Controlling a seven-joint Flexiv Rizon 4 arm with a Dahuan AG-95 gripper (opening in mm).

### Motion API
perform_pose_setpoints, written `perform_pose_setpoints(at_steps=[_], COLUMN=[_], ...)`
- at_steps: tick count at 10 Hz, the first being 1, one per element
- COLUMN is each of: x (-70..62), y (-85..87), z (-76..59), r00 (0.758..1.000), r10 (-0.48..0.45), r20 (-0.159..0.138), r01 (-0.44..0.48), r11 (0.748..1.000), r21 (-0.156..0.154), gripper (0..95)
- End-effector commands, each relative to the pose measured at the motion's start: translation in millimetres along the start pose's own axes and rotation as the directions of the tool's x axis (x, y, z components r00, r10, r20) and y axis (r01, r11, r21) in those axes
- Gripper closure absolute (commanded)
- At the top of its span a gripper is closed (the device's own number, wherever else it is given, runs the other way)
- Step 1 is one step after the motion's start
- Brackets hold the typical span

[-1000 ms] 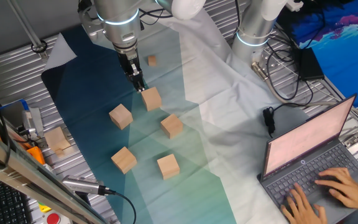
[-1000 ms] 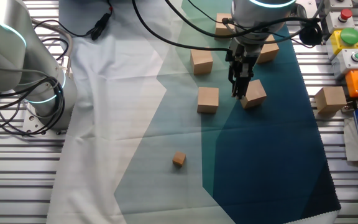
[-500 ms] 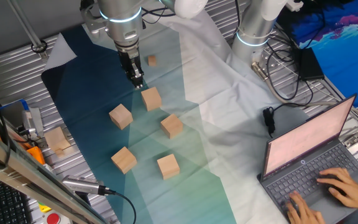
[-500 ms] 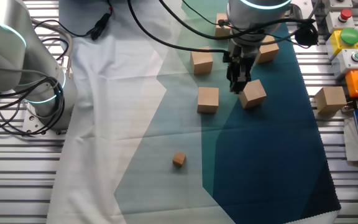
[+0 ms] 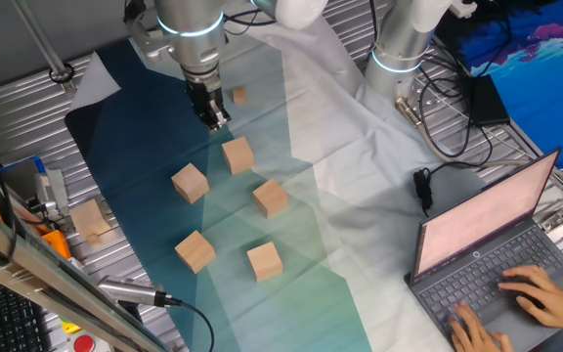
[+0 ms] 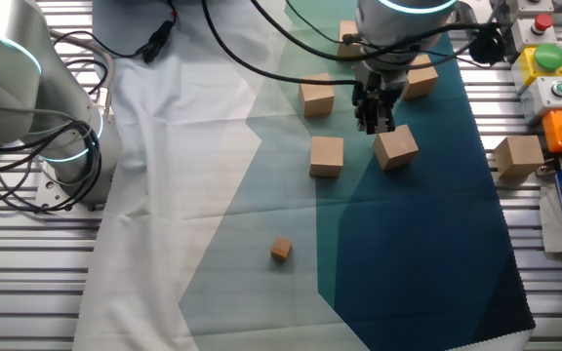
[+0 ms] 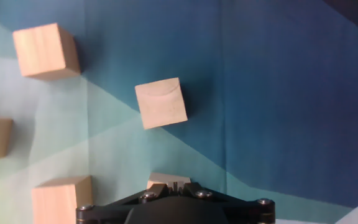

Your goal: Stack the blocks in a vertical line of five

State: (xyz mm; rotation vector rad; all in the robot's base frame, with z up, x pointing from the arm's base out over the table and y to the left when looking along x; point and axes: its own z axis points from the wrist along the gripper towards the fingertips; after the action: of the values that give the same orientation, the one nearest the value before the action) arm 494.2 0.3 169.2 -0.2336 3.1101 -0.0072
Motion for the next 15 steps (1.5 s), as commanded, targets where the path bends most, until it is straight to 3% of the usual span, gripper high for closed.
perform_pose_setpoints(at_steps=[1,6,10,14,15], x=[2.2,-2.2,-31.6,-73.4,-83.6], y=[0.7,-0.7,-7.6,-11.6,-11.9], z=[0.1,1.4,5.7,13.6,17.9], r00=[0.999,0.999,1.0,0.999,0.999], r10=[-0.037,-0.035,-0.028,-0.032,-0.037], r20=[0.002,0.007,0.005,-0.002,0.001], r01=[0.037,0.035,0.028,0.032,0.037], r11=[0.999,0.999,1.0,0.999,0.999], r21=[-0.001,-0.008,-0.011,0.002,0.0], gripper=[95.0,95.0,95.0,95.0,76.0])
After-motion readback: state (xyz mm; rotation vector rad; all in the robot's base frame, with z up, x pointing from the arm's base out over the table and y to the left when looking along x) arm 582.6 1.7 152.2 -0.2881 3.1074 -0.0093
